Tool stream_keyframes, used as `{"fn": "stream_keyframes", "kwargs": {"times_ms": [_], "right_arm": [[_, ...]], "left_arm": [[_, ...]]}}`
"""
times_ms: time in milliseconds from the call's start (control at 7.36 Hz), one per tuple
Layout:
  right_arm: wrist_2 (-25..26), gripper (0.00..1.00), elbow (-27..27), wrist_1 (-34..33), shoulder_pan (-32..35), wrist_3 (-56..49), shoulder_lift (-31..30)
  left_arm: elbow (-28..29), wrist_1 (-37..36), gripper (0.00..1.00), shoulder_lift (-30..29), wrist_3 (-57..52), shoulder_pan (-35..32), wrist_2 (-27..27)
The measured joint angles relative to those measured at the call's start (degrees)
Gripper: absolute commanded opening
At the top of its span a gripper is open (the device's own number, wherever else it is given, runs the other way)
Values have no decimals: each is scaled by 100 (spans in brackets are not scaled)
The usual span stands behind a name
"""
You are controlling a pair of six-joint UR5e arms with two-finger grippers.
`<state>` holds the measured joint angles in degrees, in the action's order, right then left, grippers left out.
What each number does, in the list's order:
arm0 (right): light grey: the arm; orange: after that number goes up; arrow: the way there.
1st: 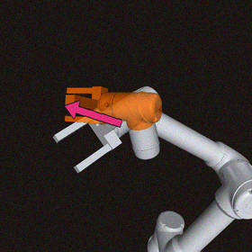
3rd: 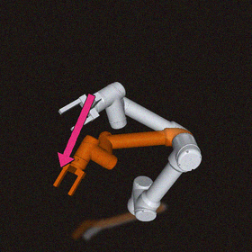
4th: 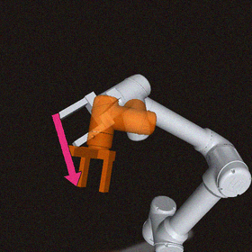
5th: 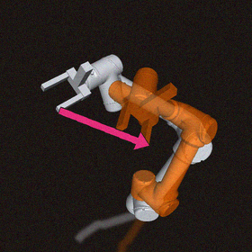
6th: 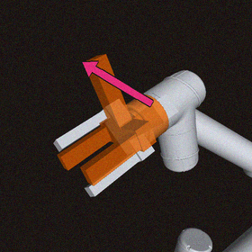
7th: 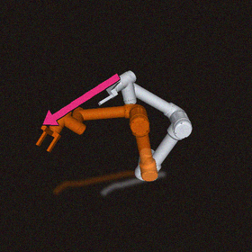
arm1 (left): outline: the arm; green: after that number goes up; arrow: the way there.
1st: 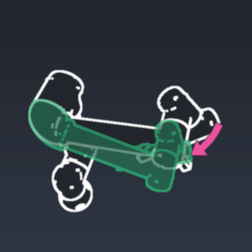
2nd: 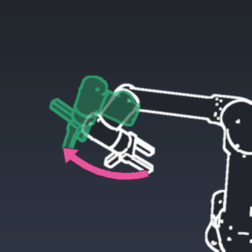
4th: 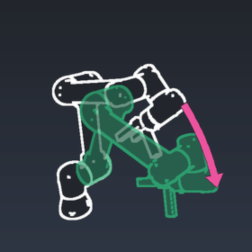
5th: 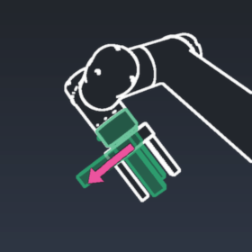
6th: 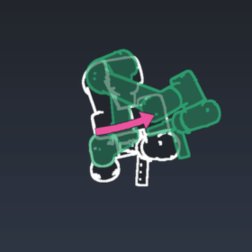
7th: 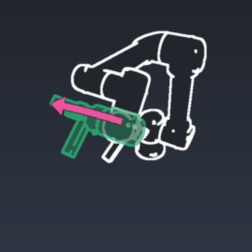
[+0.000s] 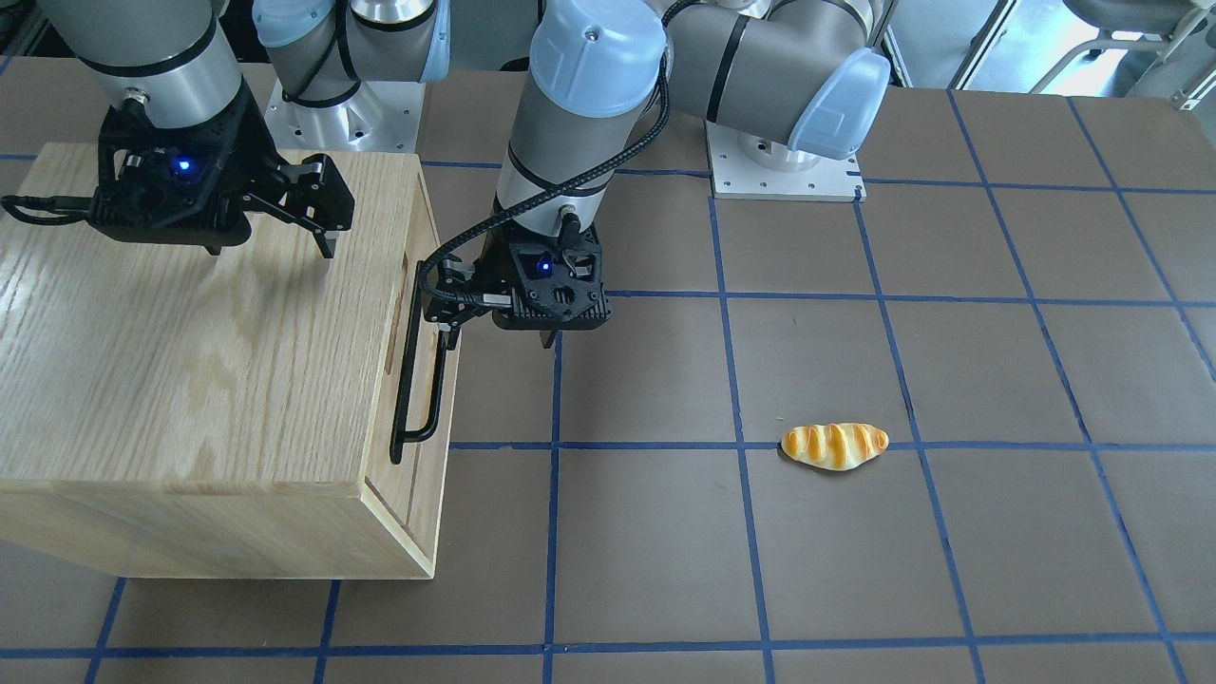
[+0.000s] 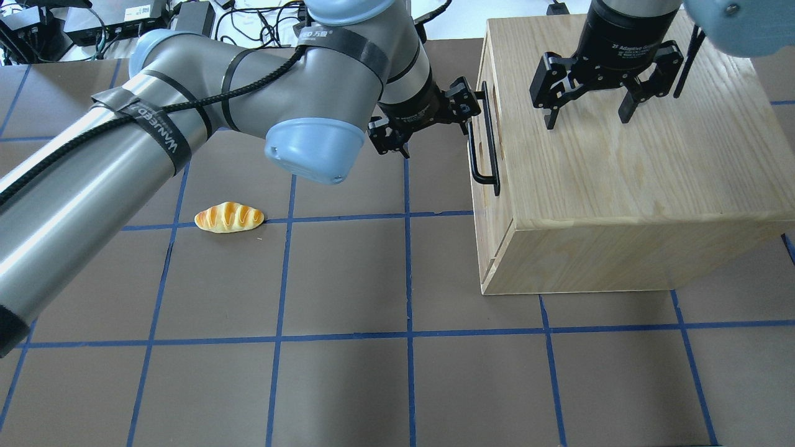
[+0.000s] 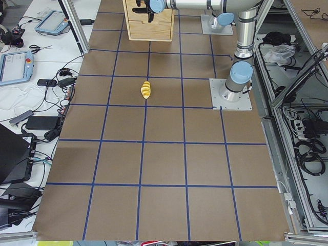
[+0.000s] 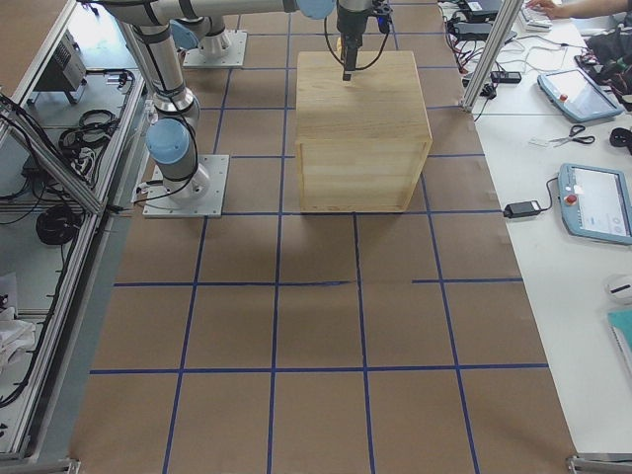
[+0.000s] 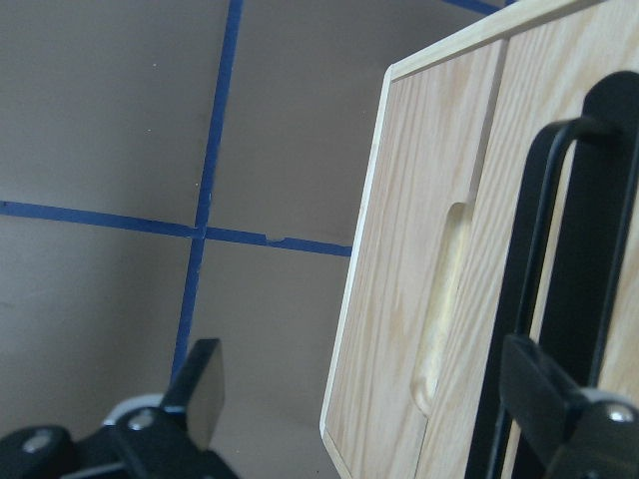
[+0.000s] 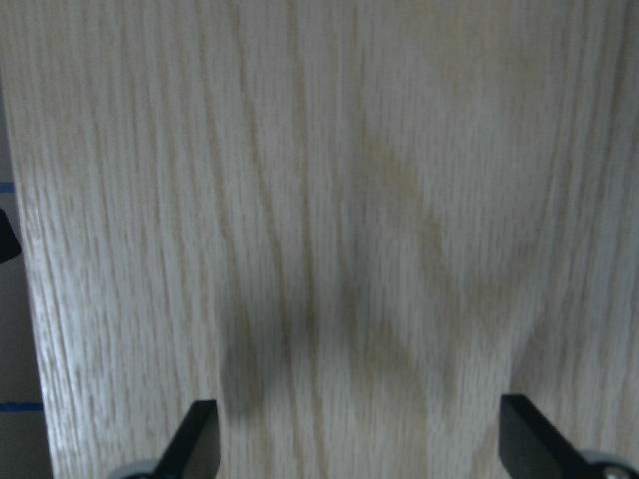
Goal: Open upper drawer
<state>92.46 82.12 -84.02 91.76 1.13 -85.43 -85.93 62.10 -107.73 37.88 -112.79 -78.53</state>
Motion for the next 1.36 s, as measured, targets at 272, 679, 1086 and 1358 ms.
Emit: {"fn": "stream_keyframes", "kwargs": {"times_ms": [272,679,1086,1358], "right_arm": [[0,100,-1,0,0,-5,0],[0,100,0,0,0,-8,0],[0,100,-2,0,0,0,0],[0,100,-3,0,0,-3,0]], "left_arm": [[-2,-71,100,-58,282,-43,230],[-11,-221,100,-162,302,-65,348],[-91,-310,100,-232,-70,-68,311],[-146,-341,100,-216,-425,-67,302]]}}
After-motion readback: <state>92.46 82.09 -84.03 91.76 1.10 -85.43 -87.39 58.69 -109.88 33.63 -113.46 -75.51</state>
